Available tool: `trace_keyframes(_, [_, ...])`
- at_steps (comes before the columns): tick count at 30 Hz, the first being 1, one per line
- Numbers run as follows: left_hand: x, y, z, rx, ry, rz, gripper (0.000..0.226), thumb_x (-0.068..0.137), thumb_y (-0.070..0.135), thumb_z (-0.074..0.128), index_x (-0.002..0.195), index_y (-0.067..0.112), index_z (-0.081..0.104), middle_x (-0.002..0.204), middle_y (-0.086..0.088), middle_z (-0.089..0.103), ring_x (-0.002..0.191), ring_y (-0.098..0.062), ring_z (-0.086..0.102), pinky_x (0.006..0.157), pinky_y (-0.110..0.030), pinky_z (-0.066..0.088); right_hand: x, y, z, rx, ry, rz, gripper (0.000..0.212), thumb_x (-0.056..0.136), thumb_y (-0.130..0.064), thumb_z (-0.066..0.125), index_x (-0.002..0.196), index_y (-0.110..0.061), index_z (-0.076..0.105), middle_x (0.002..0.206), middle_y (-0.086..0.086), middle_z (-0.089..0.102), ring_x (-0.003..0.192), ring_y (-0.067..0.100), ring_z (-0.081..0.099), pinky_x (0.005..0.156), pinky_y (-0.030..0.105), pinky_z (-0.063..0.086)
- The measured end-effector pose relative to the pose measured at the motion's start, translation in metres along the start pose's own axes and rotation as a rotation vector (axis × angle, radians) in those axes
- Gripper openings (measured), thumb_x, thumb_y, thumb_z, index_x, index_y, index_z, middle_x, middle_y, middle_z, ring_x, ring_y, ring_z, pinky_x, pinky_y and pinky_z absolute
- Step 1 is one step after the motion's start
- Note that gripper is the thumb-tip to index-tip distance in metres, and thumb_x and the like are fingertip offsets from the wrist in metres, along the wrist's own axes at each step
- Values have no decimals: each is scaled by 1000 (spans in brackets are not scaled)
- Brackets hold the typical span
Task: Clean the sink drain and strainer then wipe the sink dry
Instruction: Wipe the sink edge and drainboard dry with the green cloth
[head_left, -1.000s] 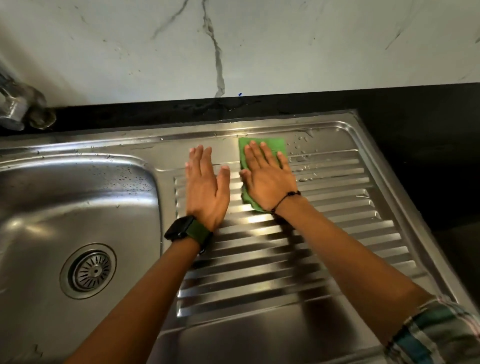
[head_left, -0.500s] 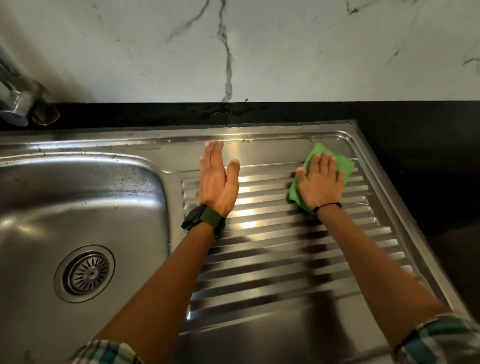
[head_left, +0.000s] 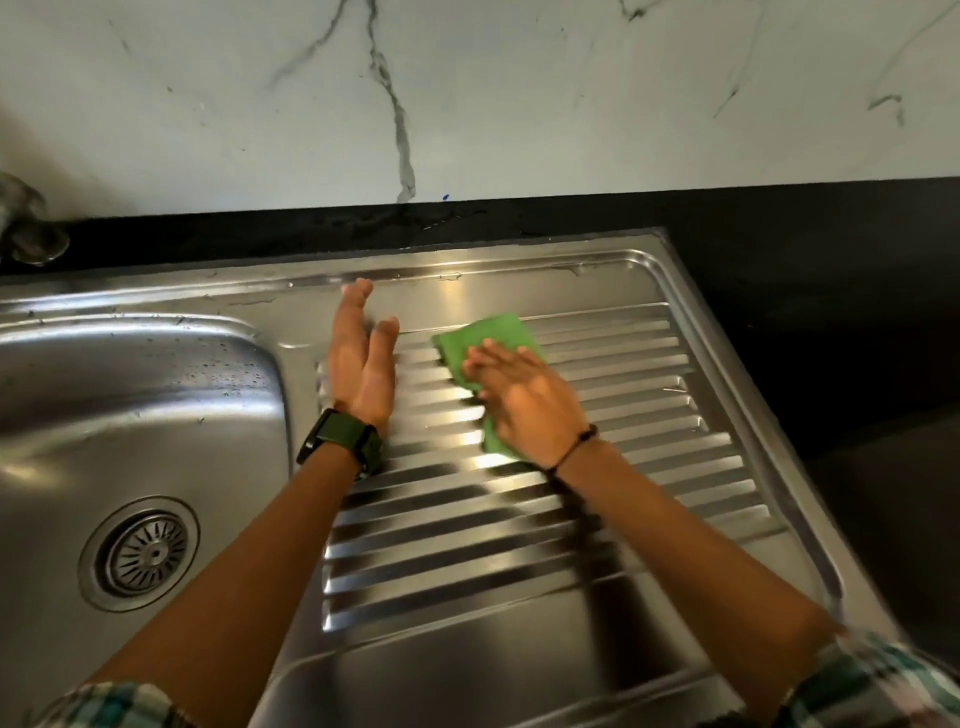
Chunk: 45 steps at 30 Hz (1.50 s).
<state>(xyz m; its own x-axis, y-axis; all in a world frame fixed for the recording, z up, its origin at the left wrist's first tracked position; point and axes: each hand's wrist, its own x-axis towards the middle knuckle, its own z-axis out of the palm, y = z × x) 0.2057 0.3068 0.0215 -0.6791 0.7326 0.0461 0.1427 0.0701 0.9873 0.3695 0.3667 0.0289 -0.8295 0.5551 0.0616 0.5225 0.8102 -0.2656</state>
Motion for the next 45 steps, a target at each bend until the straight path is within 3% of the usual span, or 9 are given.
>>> trace_keyframes(5, [2,-3,-2,-16,-6,-23,59,82,42,41,138,26,34,147,-4,35,130,-25,39,107,-51,35,-58,121,-54,-76,-2,480,50,83,-2,55,132,-7,48,142,16,44,133,30,40,111,37,29])
trace_keyframes(11, [-3,4,6,-56,-40,-11,60,81,38,40,138,20,34,150,-4,31,136,-22,32,113,-49,27,-52,126,-36,46,157,606,36,95,-10,42,130,-7,49,144,13,42,139,26,30,115,35,16])
trace_keyframes(16, [-2,4,6,-67,-45,-18,59,82,37,41,137,17,36,149,-5,32,137,-21,31,113,-49,27,-17,60,-18,94,101,336,39,94,-10,43,132,-13,49,147,9,39,141,24,26,116,32,11])
trace_keyframes(20, [-3,5,8,-53,-47,-3,57,82,35,41,136,18,37,149,-4,33,137,-18,31,113,-49,27,23,-6,11,-45,-51,101,45,97,-29,32,142,-33,29,154,-6,23,145,25,8,117,43,4])
trace_keyframes(25, [-2,8,8,-4,-52,5,55,83,34,40,135,18,38,148,-5,34,134,-18,34,114,-43,28,32,21,8,-139,-151,-27,50,100,-35,23,147,-28,8,156,-7,15,146,17,4,117,48,4])
trace_keyframes(33, [0,8,10,258,-155,101,59,83,37,37,137,13,35,148,-13,33,131,-32,39,108,-53,32,51,75,-6,-200,-81,206,48,99,-32,20,146,-27,14,156,-8,17,145,14,7,115,48,-5])
trace_keyframes(38, [0,6,8,232,-148,89,59,83,40,40,137,17,34,142,-17,40,115,-31,51,95,-43,45,48,120,-17,-224,-5,422,46,99,-30,21,144,-23,23,154,-5,24,146,21,5,114,49,-9])
trace_keyframes(41, [0,3,7,235,-154,97,58,83,39,41,137,19,33,140,-16,40,112,-31,52,95,-52,46,50,134,-16,-230,147,643,44,97,-28,30,138,-15,35,150,4,33,145,24,9,114,52,-6])
trace_keyframes(45, [1,0,7,201,-144,98,59,82,38,43,137,20,34,138,-12,43,112,-27,52,94,-49,47,52,163,-30,-244,244,939,48,98,-20,30,144,-6,22,155,13,19,145,27,4,117,50,0])
